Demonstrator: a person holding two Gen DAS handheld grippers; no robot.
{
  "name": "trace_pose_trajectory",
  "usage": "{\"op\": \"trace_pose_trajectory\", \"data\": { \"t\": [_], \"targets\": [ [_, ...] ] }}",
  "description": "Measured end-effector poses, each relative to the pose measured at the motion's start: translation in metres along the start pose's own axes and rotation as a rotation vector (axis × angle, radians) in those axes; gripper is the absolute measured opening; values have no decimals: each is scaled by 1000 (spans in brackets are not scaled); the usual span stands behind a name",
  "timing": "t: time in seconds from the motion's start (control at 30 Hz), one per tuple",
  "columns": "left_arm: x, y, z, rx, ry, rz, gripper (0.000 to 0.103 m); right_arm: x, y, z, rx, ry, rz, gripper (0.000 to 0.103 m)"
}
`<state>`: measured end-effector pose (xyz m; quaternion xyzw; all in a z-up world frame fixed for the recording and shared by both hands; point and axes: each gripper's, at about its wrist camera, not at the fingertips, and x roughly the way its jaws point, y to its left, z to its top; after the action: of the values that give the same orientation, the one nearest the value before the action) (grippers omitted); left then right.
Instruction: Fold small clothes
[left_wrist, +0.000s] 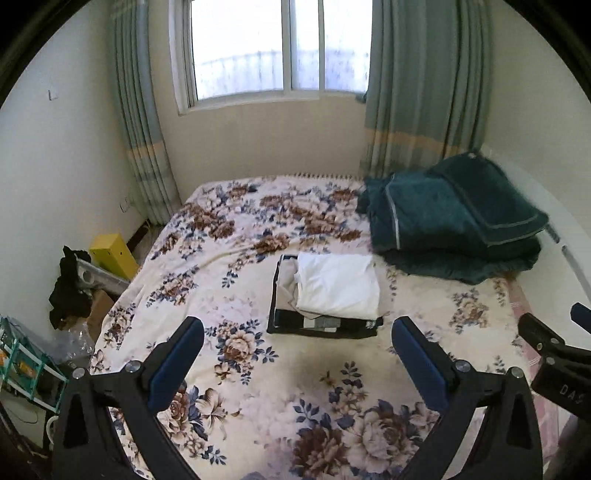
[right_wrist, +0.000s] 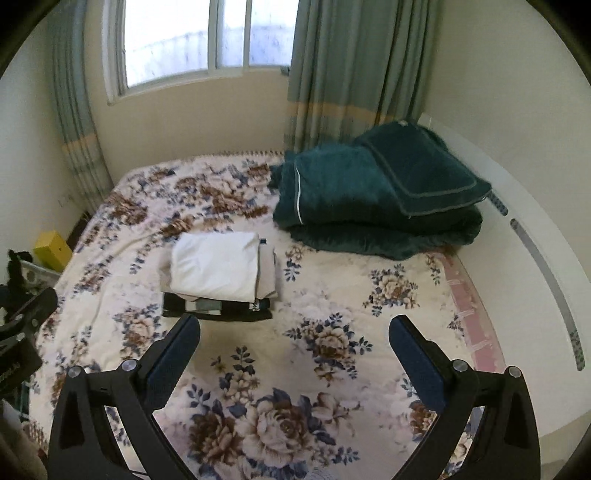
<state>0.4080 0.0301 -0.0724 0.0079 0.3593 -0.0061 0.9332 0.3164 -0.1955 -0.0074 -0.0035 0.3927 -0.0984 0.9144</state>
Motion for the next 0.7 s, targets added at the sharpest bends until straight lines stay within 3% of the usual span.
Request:
{"op": "trace_pose_trajectory", "data": {
  "t": [0.33,0.7],
  "targets": [
    [-90,2,-10,-20,-86,-20,103,-130,-11,-13,-19,-139,38,103],
    [-133,0,-20,-18,-131,-38,103,-198,-19,-20,-37,-216,63,103]
  ]
}}
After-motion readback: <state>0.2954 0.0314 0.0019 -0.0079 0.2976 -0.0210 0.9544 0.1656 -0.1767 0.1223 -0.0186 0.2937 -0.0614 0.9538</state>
